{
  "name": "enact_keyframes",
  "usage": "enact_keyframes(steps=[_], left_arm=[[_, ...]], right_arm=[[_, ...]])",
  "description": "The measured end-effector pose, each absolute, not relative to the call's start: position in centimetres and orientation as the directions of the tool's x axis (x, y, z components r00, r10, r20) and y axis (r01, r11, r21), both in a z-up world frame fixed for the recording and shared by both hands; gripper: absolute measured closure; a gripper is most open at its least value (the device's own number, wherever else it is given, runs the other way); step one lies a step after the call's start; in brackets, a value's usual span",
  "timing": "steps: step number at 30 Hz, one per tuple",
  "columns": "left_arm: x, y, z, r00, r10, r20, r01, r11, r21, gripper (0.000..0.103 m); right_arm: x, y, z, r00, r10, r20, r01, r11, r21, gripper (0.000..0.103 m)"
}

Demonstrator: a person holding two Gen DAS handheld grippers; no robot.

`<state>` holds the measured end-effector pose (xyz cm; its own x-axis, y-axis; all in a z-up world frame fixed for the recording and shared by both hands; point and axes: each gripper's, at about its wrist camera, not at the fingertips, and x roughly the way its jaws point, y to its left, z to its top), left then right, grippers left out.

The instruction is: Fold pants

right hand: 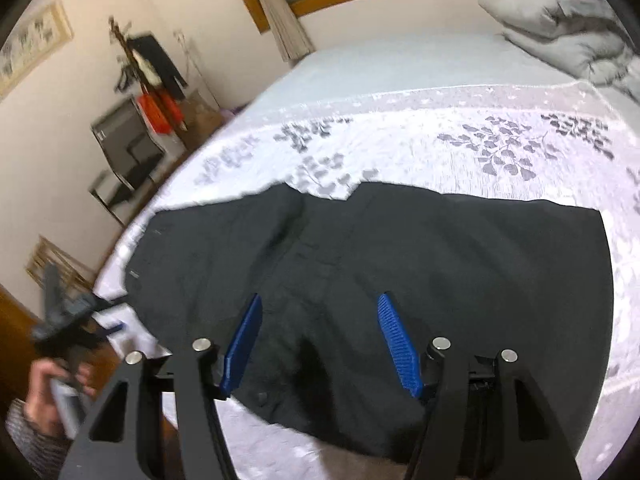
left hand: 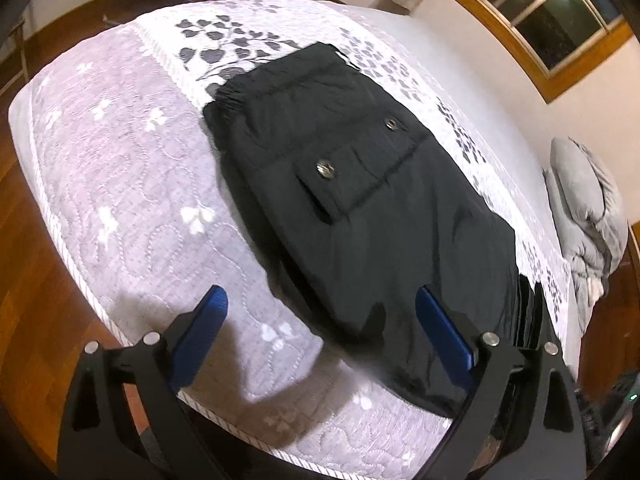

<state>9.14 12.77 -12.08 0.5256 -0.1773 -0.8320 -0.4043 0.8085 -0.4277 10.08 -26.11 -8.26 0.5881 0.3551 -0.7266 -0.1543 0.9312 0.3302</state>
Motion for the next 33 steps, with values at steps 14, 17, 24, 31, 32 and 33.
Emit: enact_keyframes(steps=[14,17,24,31,32,33], left_arm=[[10.2,13.6,-12.7,0.499,-0.184,-0.847,-0.418,0.805,-0.421,0.007],[10.2,14.2,-12.9,0.519,-0.183,-0.835,-0.438,0.782,-0.444,0.007],[11.7,16.5,-13.9,0.557,-0.252,-0.791,-0.469,0.691,-0.550,0.007],[13.4,18.7,-15.3,0.622,-0.357,-0.697,-0.470,0.541,-0.697,0.007],[13.6,18.9,-15.8,0.622,-0.375,-0.687,-0.476,0.515,-0.713,0.007],[13.7,19.1,-16.4,0.624,-0.383,-0.681,-0.490,0.487,-0.723,0.006]], right_arm=[[9.3,-26.0,-10.0,0.607,0.297,-0.737,-0.149,0.954,0.262,0.023],[9.5,-26.8,-10.5,0.606,0.253,-0.754,-0.122,0.967,0.226,0.019],[8.9,-25.2,-11.1,0.601,0.190,-0.777,-0.162,0.980,0.115,0.010],[6.5,-27.7,-6.8,0.701,0.236,-0.673,-0.159,0.972,0.174,0.004],[6.5,-28.3,-6.4,0.709,0.226,-0.668,-0.142,0.974,0.179,0.004],[6.5,-28.8,-6.1,0.713,0.211,-0.668,-0.116,0.976,0.184,0.004]])
